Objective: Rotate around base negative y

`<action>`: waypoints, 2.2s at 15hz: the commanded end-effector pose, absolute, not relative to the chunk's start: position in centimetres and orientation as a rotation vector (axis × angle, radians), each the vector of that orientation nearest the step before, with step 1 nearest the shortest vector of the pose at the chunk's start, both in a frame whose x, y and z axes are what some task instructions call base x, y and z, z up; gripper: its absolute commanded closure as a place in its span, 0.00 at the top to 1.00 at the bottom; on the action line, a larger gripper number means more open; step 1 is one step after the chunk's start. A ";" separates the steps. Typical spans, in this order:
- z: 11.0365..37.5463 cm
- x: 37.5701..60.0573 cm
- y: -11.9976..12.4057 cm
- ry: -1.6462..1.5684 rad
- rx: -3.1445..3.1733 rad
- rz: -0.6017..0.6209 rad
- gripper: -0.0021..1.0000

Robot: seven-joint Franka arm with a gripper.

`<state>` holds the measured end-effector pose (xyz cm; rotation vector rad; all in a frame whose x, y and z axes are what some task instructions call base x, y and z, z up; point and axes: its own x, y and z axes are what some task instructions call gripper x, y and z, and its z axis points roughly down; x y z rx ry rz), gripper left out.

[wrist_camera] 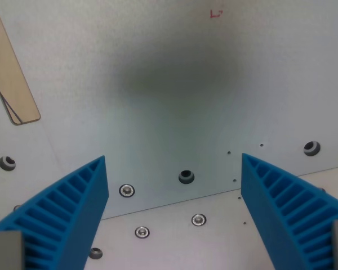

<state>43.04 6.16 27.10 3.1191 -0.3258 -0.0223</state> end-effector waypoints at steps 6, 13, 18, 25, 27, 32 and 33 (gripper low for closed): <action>27.3 43.1 6.2 -0.327 3.126 0.096 1.00; 27.3 43.1 6.2 -0.327 3.128 0.224 1.00; 27.3 43.1 6.2 -0.327 3.126 0.316 1.00; 27.3 43.1 6.2 -0.326 3.119 0.445 1.00; 27.3 43.1 6.2 -0.325 3.116 0.481 1.00; 27.3 43.1 6.2 -0.323 3.106 0.573 1.00; 27.3 43.1 6.2 -0.323 3.104 0.591 1.00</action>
